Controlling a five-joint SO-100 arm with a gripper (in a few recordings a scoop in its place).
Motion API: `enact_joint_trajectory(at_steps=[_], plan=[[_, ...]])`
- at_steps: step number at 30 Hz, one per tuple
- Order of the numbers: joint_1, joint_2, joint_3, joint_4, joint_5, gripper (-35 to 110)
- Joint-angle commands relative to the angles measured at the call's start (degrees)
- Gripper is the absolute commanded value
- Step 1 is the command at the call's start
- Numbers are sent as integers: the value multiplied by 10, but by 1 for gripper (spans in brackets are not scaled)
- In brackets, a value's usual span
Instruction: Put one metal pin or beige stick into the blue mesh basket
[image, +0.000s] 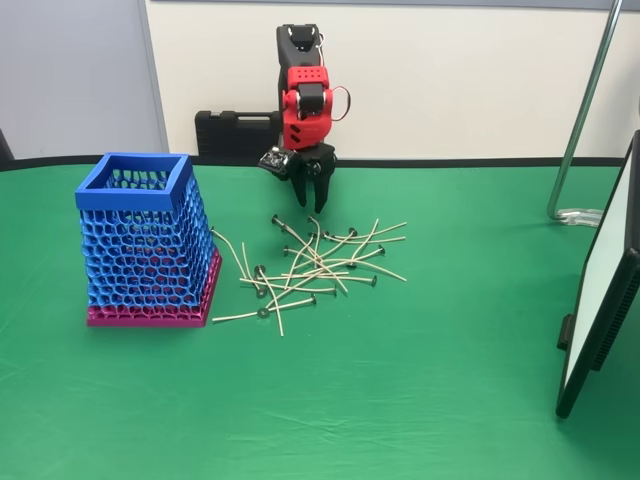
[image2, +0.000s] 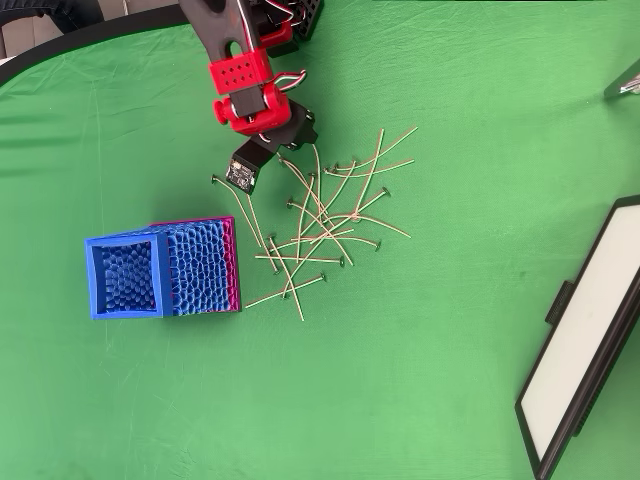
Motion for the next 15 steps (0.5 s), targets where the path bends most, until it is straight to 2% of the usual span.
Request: enact_joint_trajectory(at_steps=[1,15], plan=[[0,-2,4,-9,-7,20],[2,-34,-6,-34,-3,19]])
